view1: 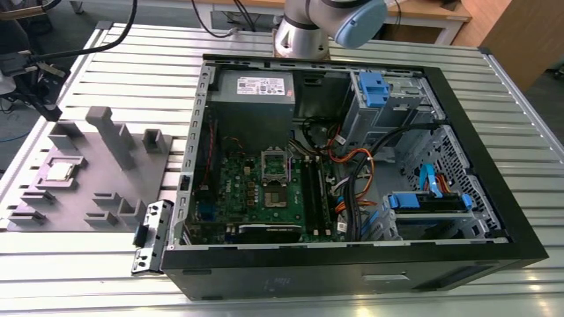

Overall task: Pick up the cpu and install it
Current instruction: 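Reach for the cpu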

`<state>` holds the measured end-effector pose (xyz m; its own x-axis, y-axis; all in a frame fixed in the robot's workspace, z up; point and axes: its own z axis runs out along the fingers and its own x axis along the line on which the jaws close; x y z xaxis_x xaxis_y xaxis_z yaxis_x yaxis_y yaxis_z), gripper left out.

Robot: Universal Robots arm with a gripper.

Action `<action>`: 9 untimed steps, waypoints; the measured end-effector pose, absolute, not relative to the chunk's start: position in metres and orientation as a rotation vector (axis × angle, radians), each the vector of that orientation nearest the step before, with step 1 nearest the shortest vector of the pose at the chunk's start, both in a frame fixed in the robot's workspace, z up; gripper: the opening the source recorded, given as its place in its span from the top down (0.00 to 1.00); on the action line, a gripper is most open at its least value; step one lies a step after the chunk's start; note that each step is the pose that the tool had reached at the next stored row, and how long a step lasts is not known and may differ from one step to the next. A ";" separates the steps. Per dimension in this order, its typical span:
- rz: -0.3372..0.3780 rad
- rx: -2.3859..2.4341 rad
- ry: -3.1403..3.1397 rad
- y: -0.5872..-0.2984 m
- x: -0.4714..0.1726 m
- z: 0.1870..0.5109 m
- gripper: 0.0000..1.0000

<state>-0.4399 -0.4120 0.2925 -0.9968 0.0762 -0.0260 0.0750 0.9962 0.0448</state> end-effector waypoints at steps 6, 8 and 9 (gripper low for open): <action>0.068 0.118 3.111 -0.412 -0.440 0.291 0.89; 0.068 0.118 3.111 -0.412 -0.440 0.291 0.89; 0.068 0.118 3.111 -0.412 -0.440 0.291 0.89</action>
<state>-0.4399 -0.4120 0.2907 -0.9967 0.0762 -0.0261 0.0750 0.9962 0.0448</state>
